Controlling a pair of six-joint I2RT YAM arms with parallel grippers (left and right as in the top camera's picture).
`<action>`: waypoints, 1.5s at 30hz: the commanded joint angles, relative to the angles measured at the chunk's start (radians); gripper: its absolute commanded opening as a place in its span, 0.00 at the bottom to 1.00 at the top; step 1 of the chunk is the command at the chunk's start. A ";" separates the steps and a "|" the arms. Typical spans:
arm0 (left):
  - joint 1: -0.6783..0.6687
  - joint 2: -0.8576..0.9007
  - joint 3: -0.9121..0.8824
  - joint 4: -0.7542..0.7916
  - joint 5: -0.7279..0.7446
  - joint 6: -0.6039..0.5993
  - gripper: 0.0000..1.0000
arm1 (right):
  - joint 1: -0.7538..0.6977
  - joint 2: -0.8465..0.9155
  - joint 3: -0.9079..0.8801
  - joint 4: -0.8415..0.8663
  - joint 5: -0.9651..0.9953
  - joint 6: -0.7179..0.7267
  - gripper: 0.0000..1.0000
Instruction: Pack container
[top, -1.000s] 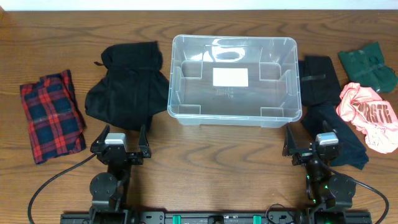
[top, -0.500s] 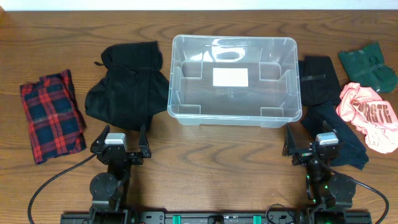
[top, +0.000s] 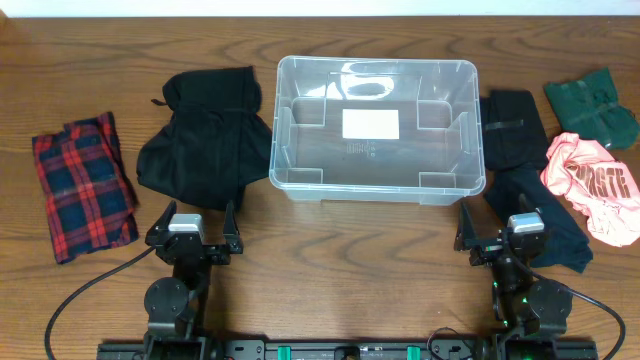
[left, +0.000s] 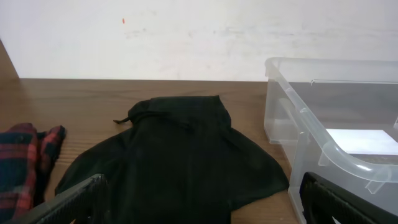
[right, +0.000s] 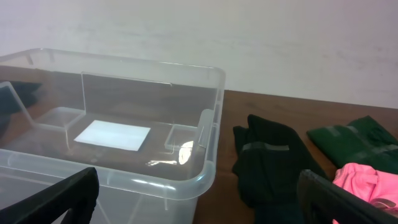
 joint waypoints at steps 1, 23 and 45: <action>-0.004 -0.007 -0.016 -0.042 -0.031 0.010 0.98 | -0.010 -0.005 -0.002 -0.004 0.003 0.013 0.99; -0.004 -0.007 -0.016 -0.042 -0.031 0.010 0.98 | -0.010 -0.005 -0.002 -0.004 0.003 0.013 0.99; -0.004 -0.007 -0.016 -0.042 -0.031 0.010 0.98 | -0.010 -0.004 0.074 0.403 0.025 0.137 0.99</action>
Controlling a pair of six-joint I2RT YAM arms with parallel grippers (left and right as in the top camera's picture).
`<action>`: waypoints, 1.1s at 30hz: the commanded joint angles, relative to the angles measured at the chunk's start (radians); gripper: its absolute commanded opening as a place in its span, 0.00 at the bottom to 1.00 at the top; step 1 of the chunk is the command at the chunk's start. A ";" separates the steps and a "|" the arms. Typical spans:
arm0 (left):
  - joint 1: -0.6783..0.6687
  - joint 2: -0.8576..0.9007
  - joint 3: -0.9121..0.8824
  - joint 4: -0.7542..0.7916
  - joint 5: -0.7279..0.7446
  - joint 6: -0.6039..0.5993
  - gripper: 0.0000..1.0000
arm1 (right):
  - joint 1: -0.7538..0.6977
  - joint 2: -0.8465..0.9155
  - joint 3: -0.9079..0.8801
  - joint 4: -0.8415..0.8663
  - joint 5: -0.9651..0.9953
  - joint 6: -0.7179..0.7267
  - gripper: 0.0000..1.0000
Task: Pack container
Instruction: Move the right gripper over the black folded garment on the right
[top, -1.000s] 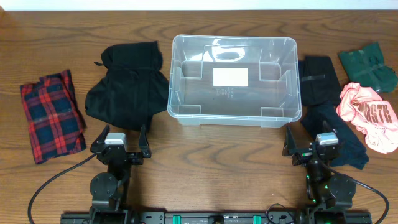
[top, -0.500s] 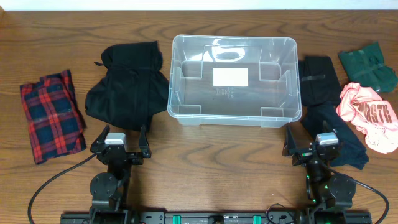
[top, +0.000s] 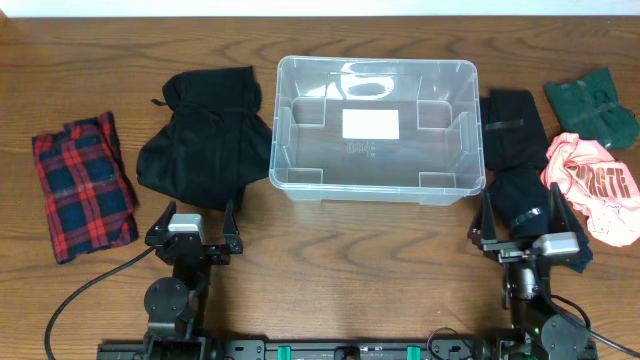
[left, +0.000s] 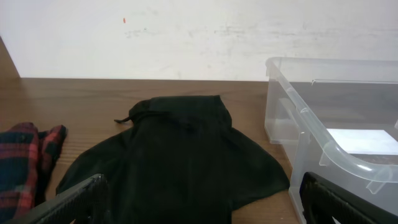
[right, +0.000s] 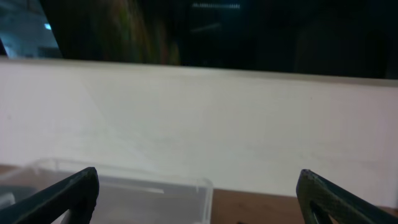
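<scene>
A clear plastic container (top: 375, 125) stands empty at the table's middle back; its near corner (left: 336, 149) shows in the left wrist view. A black garment (top: 205, 140) lies left of it, a red plaid cloth (top: 82, 185) further left. To the right lie a black garment (top: 520, 160), a dark green cloth (top: 592, 105) and a pink shirt (top: 592, 185). My left gripper (top: 195, 218) is open near the front edge, facing the black garment (left: 174, 155). My right gripper (top: 520, 215) is open, over the right black garment's near end, tilted up toward the wall.
A white wall (right: 199, 124) lies behind the table. The container's far rim (right: 124, 171) just shows in the right wrist view. Bare wood (top: 350, 250) lies between the two arms in front of the container.
My right gripper has risen and tilted upward: its camera showed the container and the right clothes, now mostly the wall. It has shifted slightly right and nearer. The left arm is unchanged.
</scene>
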 joint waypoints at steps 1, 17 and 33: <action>-0.004 -0.007 -0.018 -0.038 -0.028 0.010 0.98 | -0.010 -0.003 0.074 0.005 0.011 0.069 0.99; -0.004 -0.007 -0.018 -0.038 -0.028 0.010 0.98 | -0.010 0.503 0.695 -0.506 0.137 -0.196 0.99; -0.004 -0.007 -0.018 -0.038 -0.028 0.010 0.98 | -0.010 1.056 1.133 -0.593 0.121 -0.260 0.99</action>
